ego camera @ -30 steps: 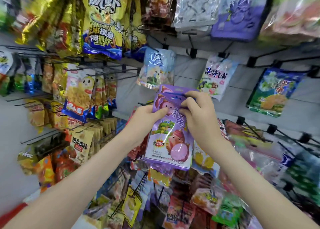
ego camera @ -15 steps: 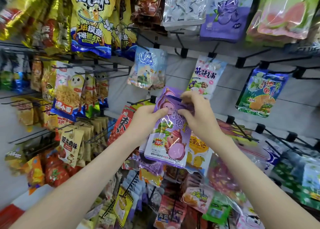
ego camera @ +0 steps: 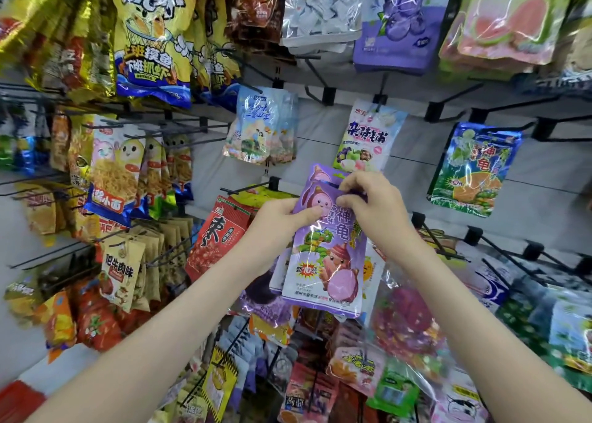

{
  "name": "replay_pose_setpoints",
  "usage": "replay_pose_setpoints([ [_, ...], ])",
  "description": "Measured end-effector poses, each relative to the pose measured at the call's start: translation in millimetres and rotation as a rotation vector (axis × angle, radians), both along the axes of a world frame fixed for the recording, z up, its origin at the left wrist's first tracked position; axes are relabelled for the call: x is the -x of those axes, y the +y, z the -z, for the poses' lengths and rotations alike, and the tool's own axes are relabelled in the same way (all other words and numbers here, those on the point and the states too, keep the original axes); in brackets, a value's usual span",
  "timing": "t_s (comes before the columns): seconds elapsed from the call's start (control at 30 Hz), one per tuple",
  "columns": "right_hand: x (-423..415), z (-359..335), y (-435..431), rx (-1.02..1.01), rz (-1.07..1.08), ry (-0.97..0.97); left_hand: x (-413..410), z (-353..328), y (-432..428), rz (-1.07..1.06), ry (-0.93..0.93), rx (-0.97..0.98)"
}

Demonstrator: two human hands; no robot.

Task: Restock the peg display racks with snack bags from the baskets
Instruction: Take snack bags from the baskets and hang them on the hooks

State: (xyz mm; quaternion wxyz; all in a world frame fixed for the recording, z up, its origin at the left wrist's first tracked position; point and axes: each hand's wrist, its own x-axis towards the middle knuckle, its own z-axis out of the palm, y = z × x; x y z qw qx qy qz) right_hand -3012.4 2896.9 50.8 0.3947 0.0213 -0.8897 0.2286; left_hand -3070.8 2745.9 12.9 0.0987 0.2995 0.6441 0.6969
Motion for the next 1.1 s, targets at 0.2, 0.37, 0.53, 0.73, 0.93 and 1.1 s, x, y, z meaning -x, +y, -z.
replay_pose_setpoints([
  [0.2,-29,-1,18,0.034,0.027,-0.016,-20,-3,18,0.058,0.014,0.014],
  [0.37,-37,4,27,0.108,-0.021,0.004,-38,-6,22,0.097,0.009,0.025],
  [0.53,-38,8,33,0.181,-0.065,0.043,-43,-7,18,0.105,-0.053,-0.019],
  [0.73,-30,9,52,0.231,0.002,0.115,-36,-22,43,0.088,0.063,0.056],
  [0.93,-22,-11,79,0.168,0.189,0.233,-11,-45,89,0.245,0.053,0.006],
  [1.1,-20,-25,97,0.150,0.250,0.350,16,-59,110,0.379,0.123,0.041],
])
